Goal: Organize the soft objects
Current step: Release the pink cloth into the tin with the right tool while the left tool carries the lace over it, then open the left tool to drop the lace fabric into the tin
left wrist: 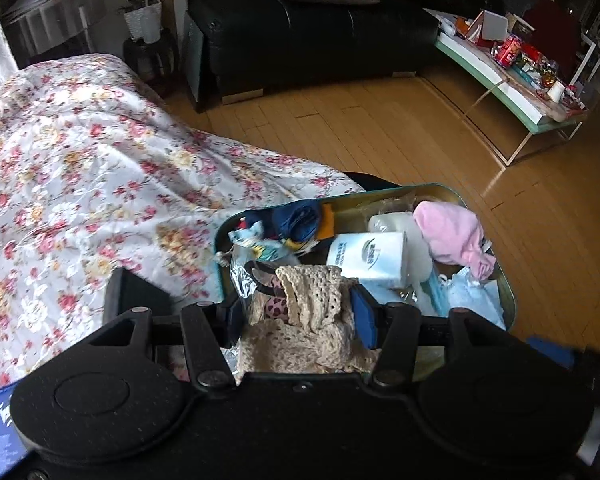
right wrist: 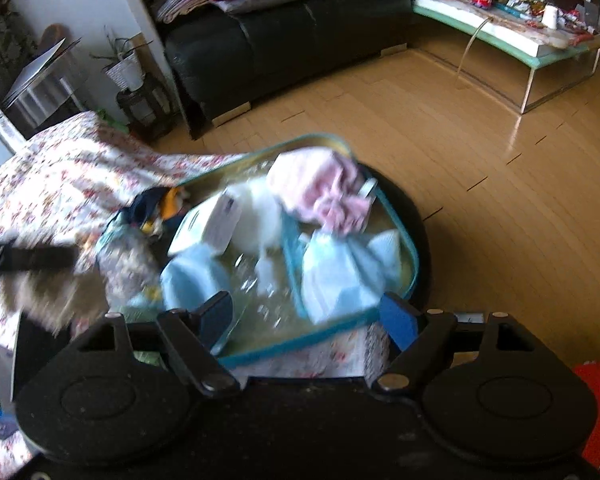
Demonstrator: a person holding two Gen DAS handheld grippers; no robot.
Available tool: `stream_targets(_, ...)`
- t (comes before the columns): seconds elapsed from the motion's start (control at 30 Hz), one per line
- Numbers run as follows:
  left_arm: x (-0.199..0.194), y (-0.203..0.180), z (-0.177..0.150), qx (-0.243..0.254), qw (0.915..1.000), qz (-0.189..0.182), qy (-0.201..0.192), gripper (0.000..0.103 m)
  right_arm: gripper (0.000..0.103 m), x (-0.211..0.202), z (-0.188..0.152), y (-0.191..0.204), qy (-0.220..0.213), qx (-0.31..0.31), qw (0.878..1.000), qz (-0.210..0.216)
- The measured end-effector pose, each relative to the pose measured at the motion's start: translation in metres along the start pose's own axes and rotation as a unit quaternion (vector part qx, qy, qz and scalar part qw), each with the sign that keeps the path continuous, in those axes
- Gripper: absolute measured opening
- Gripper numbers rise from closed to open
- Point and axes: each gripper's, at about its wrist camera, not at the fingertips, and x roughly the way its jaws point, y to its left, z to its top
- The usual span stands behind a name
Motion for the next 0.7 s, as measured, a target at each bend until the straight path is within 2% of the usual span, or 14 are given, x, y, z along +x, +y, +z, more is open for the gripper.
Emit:
stream_targets(0.1,0.010,-0.004,0.007,0.000,1.0000,0.000,0.003,0.055,0.081,-0.001,-0.009,0.006,0.004,-0.004,1.000,0.005)
stream_targets(0.17,0.016,-0.006,0.010,-0.005,1.0000,0.003,0.003,0.070,0.081,-0.001,-0.014,0.010,0.009,-0.006,1.000,0.008)
stream_targets(0.27,0.019,-0.005,0.008,-0.012,0.9999,0.010,-0.001,0.078,0.081,0.001,-0.019,0.016,0.012,-0.011,1.000,0.003)
stream_targets(0.37,0.018,-0.002,0.002,-0.013,0.9997,0.020,0.003,0.078,0.081,0.002,-0.024,0.021,0.014,-0.019,1.000,-0.004)
stream_targets(0.7,-0.011,0.007,-0.028,-0.010,0.9969,0.076,-0.017,0.083,0.081,0.000,-0.023,0.031,0.014,-0.044,0.999,-0.022)
